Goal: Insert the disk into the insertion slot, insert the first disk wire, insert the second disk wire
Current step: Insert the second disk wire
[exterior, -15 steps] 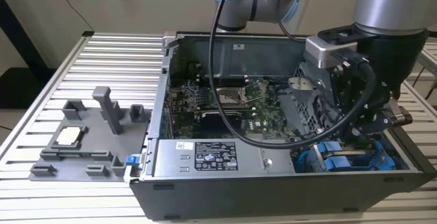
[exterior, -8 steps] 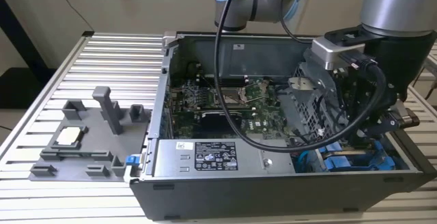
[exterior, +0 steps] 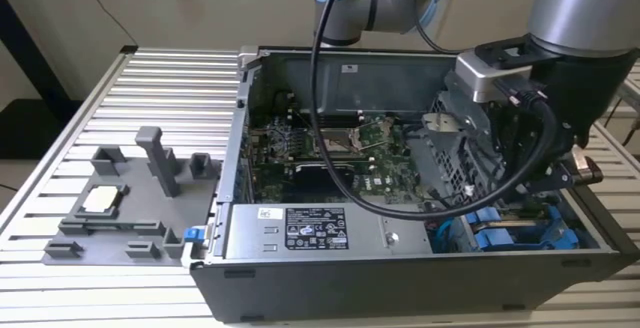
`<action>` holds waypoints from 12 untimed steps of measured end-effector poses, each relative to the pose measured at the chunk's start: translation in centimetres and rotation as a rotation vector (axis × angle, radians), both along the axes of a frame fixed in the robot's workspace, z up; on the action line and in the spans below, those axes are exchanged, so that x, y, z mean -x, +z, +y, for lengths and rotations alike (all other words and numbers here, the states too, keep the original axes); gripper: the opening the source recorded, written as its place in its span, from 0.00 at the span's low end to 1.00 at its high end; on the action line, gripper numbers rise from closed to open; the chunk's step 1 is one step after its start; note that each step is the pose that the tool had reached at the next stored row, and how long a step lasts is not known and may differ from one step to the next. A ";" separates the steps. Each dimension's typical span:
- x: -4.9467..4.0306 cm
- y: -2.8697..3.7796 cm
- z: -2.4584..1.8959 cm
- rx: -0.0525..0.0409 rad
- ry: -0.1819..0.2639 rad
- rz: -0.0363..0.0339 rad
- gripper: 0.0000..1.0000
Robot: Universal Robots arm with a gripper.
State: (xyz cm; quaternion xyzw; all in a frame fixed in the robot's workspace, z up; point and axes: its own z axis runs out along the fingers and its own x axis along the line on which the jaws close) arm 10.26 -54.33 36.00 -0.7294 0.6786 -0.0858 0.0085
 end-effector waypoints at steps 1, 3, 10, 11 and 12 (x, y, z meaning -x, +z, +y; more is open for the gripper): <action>0.00 0.00 -0.01 -0.0120 -0.002 0.0000 0.16; 0.00 0.00 -0.01 -0.0366 -0.007 0.0000 0.16; -0.04 0.00 -0.53 -0.0720 -0.017 0.0032 0.16; -0.06 0.00 -0.72 -0.0720 -0.018 0.0061 0.16; -0.08 0.00 -0.89 -0.0720 -0.018 0.0087 0.16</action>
